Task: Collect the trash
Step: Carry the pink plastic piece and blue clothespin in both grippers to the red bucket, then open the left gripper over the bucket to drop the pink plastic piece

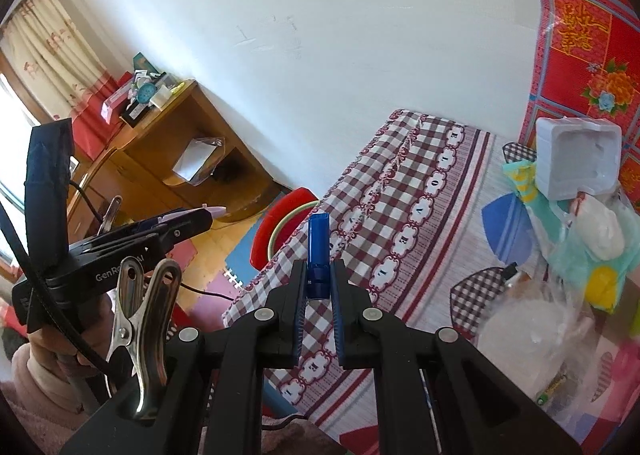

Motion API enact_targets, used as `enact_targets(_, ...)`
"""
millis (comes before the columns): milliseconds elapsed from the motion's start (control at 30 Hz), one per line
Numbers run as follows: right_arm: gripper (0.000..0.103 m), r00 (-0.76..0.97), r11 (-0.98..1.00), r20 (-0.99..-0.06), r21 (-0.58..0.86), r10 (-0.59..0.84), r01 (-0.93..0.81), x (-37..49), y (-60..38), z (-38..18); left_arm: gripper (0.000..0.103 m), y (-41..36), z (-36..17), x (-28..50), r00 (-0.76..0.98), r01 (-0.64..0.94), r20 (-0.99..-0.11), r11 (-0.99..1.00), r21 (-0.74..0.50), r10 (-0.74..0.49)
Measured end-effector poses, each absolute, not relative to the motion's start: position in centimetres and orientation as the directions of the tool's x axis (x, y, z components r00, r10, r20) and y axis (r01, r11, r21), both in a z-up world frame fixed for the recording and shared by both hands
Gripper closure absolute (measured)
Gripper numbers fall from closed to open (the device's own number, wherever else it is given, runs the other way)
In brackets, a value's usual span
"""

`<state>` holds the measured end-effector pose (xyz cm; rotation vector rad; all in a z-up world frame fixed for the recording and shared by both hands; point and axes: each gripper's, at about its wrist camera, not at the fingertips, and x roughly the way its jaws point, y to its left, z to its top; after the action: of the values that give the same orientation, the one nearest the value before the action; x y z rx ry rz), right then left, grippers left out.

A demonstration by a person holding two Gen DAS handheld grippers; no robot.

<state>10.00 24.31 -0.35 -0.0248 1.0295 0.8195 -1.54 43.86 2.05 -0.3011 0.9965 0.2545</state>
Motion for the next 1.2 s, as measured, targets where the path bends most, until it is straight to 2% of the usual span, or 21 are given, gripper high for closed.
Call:
enact_targets(433, 0.091, 0.242, 0.712, -0.779, 0.338, 0.579, -0.615, 10.4, 27.2, -1.1, 0.062, 49.0, -2.5, -0.3, 0.477, -0.386, -0.877, 0.911, -0.145, 0.063)
enact_targets(1200, 0.091, 0.233, 0.742, -0.815, 0.313, 0.531, -0.593, 11.9, 31.6, -2.6, 0.062, 55.4, -13.7, 5.6, 0.407, -0.355, -0.912, 0.91, -0.213, -0.055)
